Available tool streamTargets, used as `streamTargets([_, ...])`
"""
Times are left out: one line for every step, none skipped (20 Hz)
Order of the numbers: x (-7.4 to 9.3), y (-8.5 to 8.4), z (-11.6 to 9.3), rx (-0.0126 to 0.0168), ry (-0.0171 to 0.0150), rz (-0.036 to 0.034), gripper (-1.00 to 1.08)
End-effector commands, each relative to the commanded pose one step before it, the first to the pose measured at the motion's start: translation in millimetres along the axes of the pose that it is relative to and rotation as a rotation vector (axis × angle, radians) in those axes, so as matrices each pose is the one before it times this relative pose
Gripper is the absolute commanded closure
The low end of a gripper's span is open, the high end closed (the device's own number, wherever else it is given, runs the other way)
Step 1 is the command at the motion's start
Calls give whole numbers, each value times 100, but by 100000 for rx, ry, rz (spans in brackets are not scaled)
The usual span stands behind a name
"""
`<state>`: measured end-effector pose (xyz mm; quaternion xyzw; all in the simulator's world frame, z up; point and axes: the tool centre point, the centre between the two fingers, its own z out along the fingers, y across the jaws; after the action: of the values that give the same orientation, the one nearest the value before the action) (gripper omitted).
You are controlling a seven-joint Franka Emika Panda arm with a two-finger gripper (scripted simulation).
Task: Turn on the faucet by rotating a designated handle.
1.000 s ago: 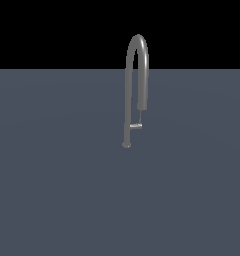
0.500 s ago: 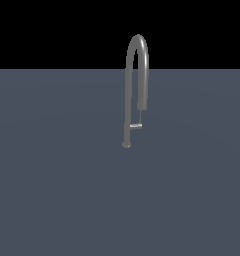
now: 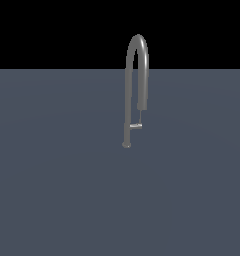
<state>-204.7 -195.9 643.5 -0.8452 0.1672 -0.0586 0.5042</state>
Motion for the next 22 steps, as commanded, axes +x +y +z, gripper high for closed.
streamTargets([2390,1329,28,4981,-3413,6411,108])
streamTargets([1053,553,66,1938,-1586,2761,108])
streamTargets([1090,550,105,1839,-1644,2830,108])
streamTargets([1126,545,145,1737,-1696,2899,108])
streamTargets([1162,539,185,1633,-1742,2968,108])
streamTargets([1198,532,224,1525,-1782,3036,108])
streamTargets([1233,524,264,1415,-1817,3103,108])
streamTargets([1267,515,304,1303,-1845,3169,108])
streamTargets([1300,504,343,1189,-1867,3234,108])
streamTargets([1333,493,383,1074,-1883,3297,108])
streamTargets([1364,480,422,957,-1892,3360,108])
streamTargets([1395,466,461,839,-1895,3420,108])
streamTargets([1424,452,499,721,-1891,3480,108])
streamTargets([1453,436,538,602,-1881,3538,108])
streamTargets([1480,419,575,484,-1865,3594,108])
streamTargets([1506,402,613,366,-1842,3649,108])
streamTargets([1531,383,650,248,-1813,3701,108])
streamTargets([1554,364,686,132,-1778,3752,108])
streamTargets([1576,344,721,16,-1736,3801,108])
streamTargets([1597,323,756,-97,-1689,3848,108])
streamTargets([1616,302,791,-209,-1635,3893,108])
streamTargets([1634,280,824,-318,-1575,3935,108])
